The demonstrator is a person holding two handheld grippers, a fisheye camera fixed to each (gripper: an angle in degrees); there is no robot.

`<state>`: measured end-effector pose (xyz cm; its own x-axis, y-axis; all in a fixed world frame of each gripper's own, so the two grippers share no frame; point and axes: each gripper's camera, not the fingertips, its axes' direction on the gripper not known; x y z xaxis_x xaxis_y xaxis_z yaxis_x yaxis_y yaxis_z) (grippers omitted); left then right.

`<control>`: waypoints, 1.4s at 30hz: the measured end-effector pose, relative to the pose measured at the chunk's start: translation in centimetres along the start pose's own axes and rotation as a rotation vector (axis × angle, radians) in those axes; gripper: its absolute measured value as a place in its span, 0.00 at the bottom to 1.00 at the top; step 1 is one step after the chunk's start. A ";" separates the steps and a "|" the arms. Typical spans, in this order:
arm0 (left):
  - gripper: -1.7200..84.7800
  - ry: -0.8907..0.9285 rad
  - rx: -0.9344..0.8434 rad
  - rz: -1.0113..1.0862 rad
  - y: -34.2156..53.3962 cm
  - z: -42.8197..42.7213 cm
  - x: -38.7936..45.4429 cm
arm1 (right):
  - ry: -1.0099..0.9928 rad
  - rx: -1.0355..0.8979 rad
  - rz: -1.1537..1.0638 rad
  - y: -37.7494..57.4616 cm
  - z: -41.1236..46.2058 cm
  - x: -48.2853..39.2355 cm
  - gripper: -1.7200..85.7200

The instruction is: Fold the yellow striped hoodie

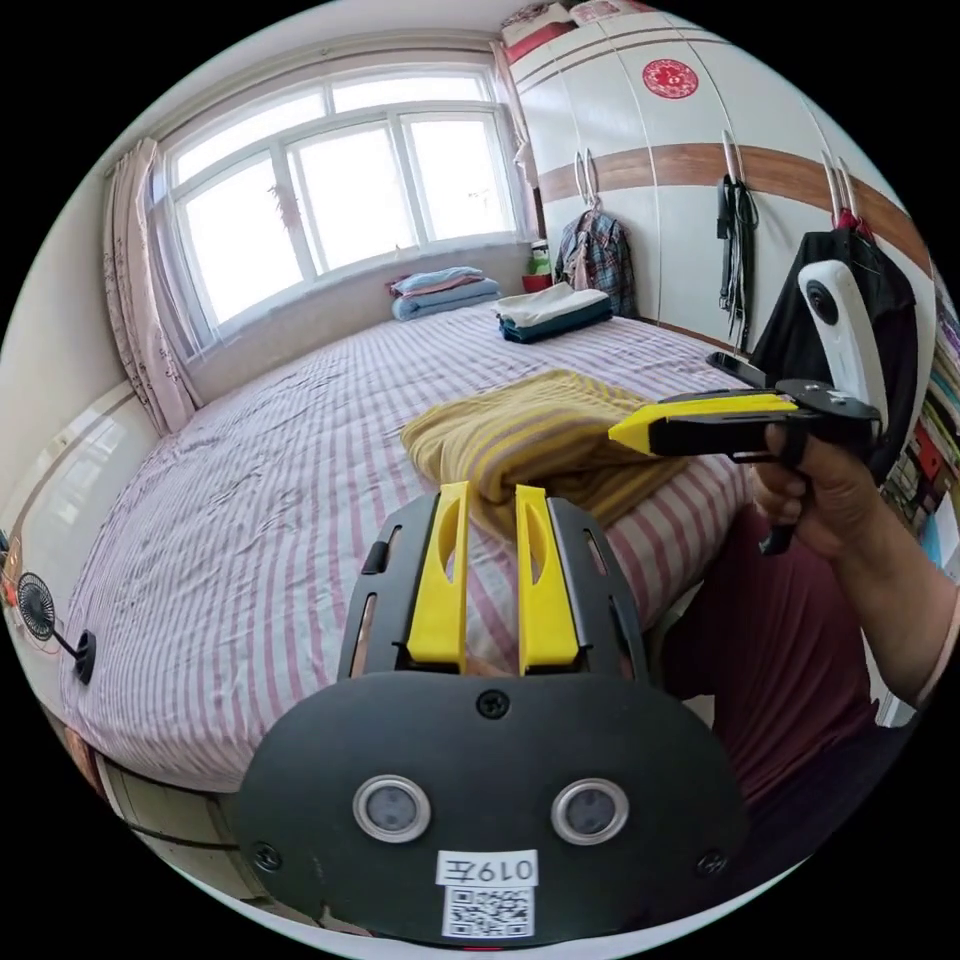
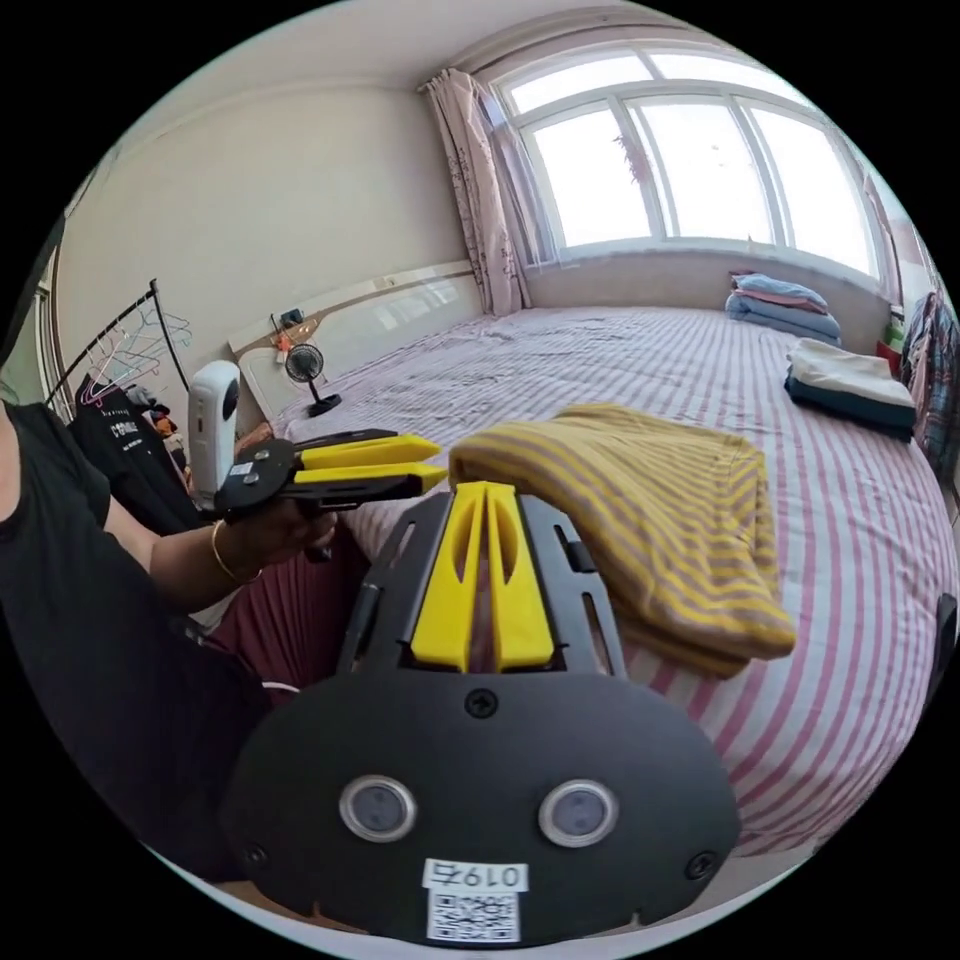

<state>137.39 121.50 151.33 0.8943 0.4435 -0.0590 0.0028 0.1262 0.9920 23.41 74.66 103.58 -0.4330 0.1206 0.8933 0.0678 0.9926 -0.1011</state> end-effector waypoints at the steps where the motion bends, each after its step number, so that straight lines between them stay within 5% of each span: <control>1: 0.12 0.011 -0.005 0.008 0.1 0.0 -0.2 | -0.035 -0.034 0.007 0.6 1.1 -0.8 0.04; 6: 0.18 -0.072 -0.078 0.153 0.0 1.1 0.2 | 0.234 -0.013 -0.128 1.3 0.7 -5.3 0.12; 14: 0.16 -0.069 -0.096 0.022 -0.6 2.7 -2.1 | 0.409 -0.081 -0.200 1.9 2.8 -6.1 0.10; 23: 0.10 -0.106 -0.123 0.030 0.3 3.8 -3.8 | 0.250 -0.148 0.087 6.7 6.2 0.5 0.02; 35: 0.04 0.056 0.037 -0.094 7.5 3.1 -9.3 | 0.269 -0.139 -0.002 14.0 8.1 -0.7 0.01; 42: 0.04 -0.091 0.076 0.042 8.3 2.7 -7.7 | 0.340 -0.118 -0.090 12.4 8.9 -5.7 0.01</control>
<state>131.77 116.71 160.33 0.9311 0.3646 -0.0101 -0.0049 0.0402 0.9992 18.75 86.46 93.29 -0.1199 0.0002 0.9928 0.1551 0.9877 0.0185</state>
